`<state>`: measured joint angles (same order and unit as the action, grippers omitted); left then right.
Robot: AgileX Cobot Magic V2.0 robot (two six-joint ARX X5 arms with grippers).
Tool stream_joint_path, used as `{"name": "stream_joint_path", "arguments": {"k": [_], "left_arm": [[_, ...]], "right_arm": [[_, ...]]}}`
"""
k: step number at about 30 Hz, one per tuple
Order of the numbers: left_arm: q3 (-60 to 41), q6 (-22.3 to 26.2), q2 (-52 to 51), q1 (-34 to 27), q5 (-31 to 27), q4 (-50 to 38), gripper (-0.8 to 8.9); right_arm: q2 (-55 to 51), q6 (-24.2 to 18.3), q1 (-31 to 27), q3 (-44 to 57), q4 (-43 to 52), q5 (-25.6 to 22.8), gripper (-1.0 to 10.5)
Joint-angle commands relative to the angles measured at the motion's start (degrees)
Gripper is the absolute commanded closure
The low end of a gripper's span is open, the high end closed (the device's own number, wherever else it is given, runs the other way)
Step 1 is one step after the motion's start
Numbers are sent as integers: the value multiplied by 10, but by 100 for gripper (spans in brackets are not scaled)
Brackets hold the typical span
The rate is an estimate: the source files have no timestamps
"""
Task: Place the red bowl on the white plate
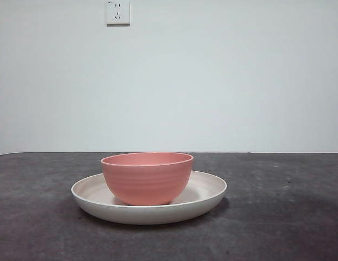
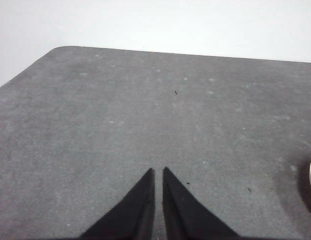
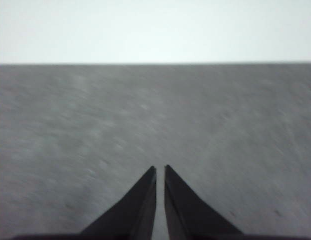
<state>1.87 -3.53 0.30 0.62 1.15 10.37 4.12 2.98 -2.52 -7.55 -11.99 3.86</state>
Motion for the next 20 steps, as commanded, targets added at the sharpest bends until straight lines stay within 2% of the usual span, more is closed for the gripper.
{"name": "stream_joint_path", "arguments": {"k": [1, 8, 14, 20], "left_arm": [[-12, 8, -1, 0, -3, 4, 786], [-12, 8, -1, 0, -3, 4, 786], [-12, 8, -1, 0, -3, 4, 786], [-12, 8, -1, 0, -3, 4, 786]], "right_arm": [[-19, -11, -2, 21, 10, -16, 922], [-39, -21, -1, 69, 17, -24, 922], [-39, -41, 15, 69, 16, -29, 923], [-39, -42, 17, 69, 16, -29, 922]]}}
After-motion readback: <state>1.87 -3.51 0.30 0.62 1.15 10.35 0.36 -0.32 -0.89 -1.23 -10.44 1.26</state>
